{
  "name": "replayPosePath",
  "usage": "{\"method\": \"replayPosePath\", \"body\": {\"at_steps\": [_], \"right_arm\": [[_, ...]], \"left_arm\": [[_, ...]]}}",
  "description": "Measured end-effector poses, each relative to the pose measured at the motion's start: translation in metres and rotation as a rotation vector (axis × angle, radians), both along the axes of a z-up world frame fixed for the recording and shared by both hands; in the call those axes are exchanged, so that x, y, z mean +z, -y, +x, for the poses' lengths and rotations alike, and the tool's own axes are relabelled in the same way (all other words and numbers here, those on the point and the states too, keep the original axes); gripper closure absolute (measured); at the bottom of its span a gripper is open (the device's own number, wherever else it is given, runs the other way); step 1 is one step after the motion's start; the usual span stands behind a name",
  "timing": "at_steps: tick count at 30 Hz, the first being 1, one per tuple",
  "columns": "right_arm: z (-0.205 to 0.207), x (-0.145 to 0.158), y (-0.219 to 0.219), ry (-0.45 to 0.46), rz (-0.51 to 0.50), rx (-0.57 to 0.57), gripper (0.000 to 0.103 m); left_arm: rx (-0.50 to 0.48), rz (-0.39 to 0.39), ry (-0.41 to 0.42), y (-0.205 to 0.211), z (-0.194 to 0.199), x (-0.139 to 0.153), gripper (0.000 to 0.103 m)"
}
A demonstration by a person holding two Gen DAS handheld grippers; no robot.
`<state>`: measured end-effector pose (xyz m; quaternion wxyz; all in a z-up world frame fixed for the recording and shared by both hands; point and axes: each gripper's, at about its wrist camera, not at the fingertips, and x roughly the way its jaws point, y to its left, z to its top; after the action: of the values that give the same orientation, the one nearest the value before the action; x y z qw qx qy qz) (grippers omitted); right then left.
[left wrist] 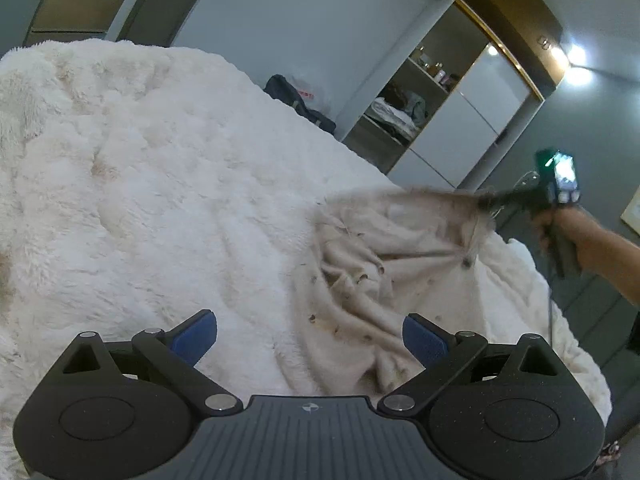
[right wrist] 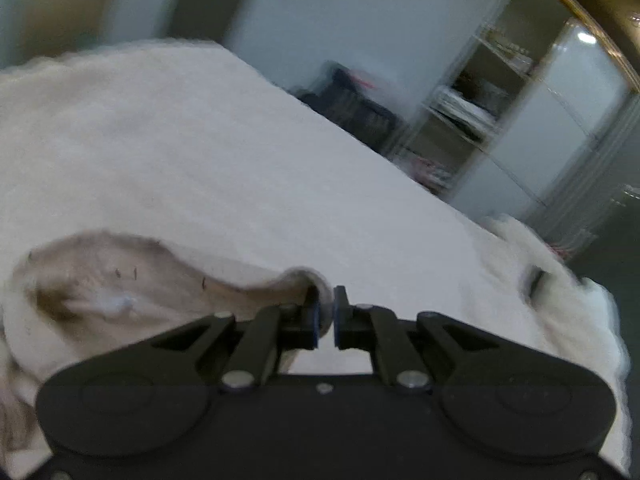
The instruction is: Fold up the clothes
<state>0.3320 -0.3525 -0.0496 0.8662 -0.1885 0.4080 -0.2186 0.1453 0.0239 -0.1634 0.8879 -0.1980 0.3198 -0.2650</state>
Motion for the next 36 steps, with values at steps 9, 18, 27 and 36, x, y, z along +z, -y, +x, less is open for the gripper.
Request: {"method": "replayPosePath", "body": {"at_steps": [9,18,27,36], "right_arm": [[-0.150,0.002,-0.056,0.104,0.264,0.164,0.048],[-0.363,0.002,-0.077,0.256,0.557,0.219,0.040],[-0.422,-0.072,-0.064,0.390,0.717,0.158,0.039],[-0.439,-0.080,-0.040,0.541,0.813,0.093,0.038]], "left_arm": [[-0.059,0.044,-0.018,0.015,-0.004,-0.004,0.002],[-0.239,0.078,0.020,0.044,-0.048,0.006,0.002],[-0.410,0.219,0.145,0.099,-0.160,0.037,0.002],[-0.623,0.594,0.418,0.184,-0.255,0.012,0.009]]}}
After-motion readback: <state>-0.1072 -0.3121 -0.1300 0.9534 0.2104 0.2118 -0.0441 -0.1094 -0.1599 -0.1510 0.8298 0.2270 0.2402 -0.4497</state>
